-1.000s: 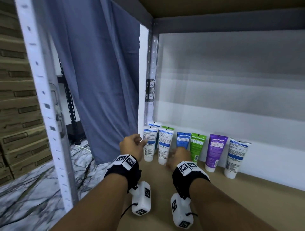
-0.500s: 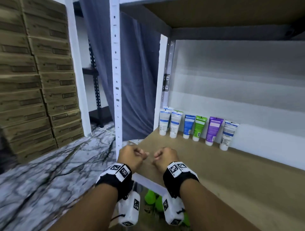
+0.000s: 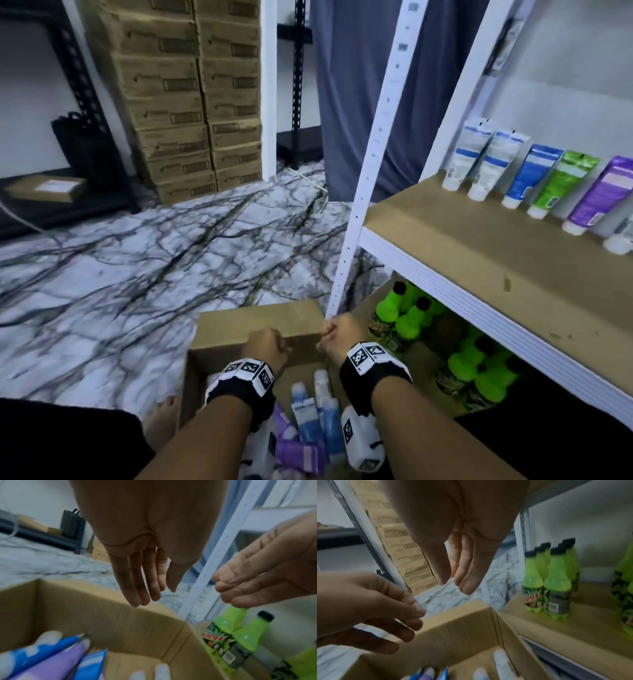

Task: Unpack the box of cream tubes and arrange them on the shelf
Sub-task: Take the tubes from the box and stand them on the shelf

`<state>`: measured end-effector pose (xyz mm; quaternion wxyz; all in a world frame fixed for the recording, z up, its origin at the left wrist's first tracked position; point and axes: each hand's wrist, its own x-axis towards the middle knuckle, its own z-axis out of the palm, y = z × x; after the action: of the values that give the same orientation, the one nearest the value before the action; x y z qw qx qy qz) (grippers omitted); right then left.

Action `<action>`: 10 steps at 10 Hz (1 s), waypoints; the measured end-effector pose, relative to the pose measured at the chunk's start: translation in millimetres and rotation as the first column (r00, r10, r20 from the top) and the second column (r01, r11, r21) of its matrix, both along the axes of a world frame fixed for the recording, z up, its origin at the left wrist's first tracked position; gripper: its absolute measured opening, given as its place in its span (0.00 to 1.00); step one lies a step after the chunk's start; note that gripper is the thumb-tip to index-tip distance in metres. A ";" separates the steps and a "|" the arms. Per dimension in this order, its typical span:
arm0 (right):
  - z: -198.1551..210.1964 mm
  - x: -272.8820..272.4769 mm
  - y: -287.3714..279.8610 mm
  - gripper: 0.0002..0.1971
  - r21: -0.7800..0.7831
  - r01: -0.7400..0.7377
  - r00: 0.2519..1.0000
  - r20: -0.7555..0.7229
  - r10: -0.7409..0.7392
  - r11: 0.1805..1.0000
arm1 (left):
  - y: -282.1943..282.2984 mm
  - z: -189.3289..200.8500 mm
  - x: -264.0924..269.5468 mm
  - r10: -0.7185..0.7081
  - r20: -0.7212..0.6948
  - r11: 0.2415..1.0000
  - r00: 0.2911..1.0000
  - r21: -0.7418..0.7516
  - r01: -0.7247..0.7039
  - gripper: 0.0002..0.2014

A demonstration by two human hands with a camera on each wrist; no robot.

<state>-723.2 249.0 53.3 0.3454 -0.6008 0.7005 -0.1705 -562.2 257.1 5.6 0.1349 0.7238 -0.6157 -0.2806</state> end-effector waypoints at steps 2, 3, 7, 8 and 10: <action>-109.2 14.7 -15.8 0.09 0.226 -0.021 0.994 -0.101 0.045 0.974 | 11.8 -83.5 15.1 -0.002 0.172 0.977 0.985 0.210 -0.035 0.14; -139.0 17.5 -18.2 0.06 0.255 -0.013 0.982 -0.178 0.060 0.967 | 12.8 -111.4 14.7 -0.008 0.242 0.979 0.970 0.198 -0.041 0.14; -219.1 44.3 -47.2 0.10 0.404 -0.127 0.922 -0.289 0.258 0.906 | -22.0 -196.8 11.7 -0.195 0.408 0.944 0.892 0.325 0.058 0.24; -235.2 45.2 -51.4 0.18 0.468 -0.150 0.922 -0.253 0.294 0.871 | -26.5 -210.3 12.5 -0.271 0.474 0.933 0.838 0.345 0.107 0.26; -231.8 41.4 -49.4 0.11 0.483 -0.248 0.837 -0.329 0.437 0.840 | -36.1 -216.7 20.5 -0.211 0.408 0.940 0.888 0.334 0.070 0.25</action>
<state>-681.8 199.6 -178.4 0.3302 -0.6524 0.6562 0.1866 -541.6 220.9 -211.1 -0.1430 0.7331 -0.6300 -0.2129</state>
